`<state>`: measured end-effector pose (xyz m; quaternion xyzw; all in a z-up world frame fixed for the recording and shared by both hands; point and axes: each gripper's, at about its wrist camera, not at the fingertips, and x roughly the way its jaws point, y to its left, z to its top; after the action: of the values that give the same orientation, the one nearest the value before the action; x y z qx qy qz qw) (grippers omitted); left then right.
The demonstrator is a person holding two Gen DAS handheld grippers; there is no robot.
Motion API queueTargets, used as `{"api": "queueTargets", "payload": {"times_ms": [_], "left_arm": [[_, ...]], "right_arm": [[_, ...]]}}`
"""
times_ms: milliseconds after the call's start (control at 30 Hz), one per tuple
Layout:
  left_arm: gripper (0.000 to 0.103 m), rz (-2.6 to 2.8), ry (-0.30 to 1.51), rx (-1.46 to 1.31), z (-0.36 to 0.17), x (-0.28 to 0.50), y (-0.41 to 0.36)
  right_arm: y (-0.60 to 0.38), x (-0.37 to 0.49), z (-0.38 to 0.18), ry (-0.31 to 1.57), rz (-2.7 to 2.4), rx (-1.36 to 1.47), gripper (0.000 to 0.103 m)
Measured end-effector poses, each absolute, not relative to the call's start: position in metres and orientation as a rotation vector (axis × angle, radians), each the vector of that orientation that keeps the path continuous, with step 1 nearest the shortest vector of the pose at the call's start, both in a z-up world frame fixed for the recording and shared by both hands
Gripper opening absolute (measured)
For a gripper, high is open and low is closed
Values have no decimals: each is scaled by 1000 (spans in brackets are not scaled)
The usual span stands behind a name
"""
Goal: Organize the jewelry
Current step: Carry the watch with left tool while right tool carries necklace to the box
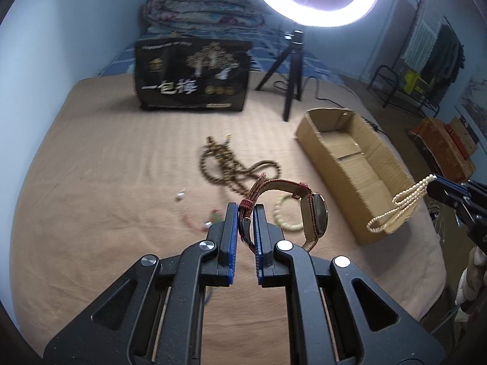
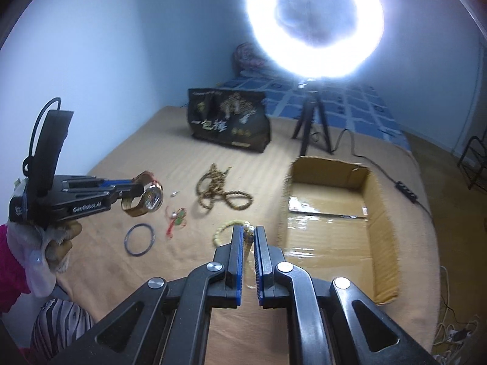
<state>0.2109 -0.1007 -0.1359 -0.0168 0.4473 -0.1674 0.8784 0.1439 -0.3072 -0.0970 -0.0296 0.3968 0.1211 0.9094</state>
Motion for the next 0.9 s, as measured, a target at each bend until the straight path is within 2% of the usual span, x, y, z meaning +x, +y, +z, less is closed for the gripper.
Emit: {"api": "queueTargets", "payload": {"times_ms": [500, 900], "left_arm": [[8, -454, 920, 19, -133, 247, -200], [8, -471, 964, 66, -164, 285, -262]], "right_arm": [[-383, 159, -96, 804, 127, -26, 4], [-424, 181, -134, 852, 82, 35, 4]]}}
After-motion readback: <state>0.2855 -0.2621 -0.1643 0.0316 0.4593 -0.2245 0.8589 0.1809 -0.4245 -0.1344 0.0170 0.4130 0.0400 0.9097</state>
